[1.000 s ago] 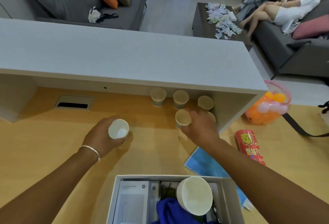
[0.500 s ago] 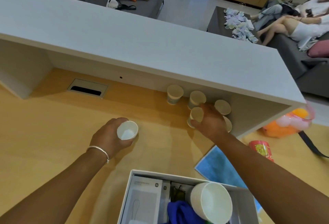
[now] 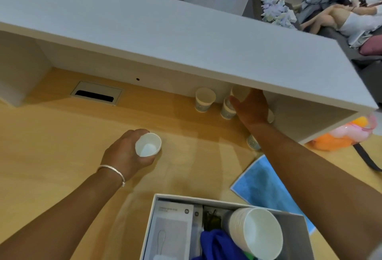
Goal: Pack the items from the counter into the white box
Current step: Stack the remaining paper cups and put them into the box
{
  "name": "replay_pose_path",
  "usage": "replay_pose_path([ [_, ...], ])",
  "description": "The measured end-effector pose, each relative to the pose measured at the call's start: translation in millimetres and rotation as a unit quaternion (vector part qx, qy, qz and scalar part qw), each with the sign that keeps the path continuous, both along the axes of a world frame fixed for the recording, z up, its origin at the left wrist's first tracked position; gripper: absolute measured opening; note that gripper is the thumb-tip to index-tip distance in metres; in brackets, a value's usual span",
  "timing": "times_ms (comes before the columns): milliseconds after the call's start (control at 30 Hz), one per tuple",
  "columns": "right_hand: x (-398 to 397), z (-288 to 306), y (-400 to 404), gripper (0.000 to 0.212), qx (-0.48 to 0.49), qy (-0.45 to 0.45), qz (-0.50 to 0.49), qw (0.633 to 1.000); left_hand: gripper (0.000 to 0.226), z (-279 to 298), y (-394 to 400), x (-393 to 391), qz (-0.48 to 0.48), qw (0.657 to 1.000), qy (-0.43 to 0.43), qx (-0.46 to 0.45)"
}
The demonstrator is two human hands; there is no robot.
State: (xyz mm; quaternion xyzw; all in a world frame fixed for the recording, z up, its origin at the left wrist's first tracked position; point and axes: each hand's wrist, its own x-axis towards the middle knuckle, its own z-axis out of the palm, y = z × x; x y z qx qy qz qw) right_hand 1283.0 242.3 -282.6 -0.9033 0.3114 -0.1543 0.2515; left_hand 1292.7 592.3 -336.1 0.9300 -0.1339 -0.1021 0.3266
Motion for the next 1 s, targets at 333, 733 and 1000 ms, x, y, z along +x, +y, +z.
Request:
replay_pose_path([
  [333, 13.8, -39.1, -3.8, 0.057, -0.050, 0.034, 0.057, 0.997, 0.067, -1.8, -0.5, 0.2, -0.009, 1.000, -0.012, -0.006],
  [733, 4.0, 2.6, 16.1, 0.068, 0.019, -0.095, 0.063, 0.993, 0.068, 8.7, -3.3, -6.0, -0.008, 1.000, -0.001, 0.008],
  [1000, 39.9, -1.8, 49.2, 0.070, 0.025, -0.100, 0.119, 0.988, 0.065, 7.0, -2.9, -6.2, -0.009, 1.000, -0.012, 0.005],
])
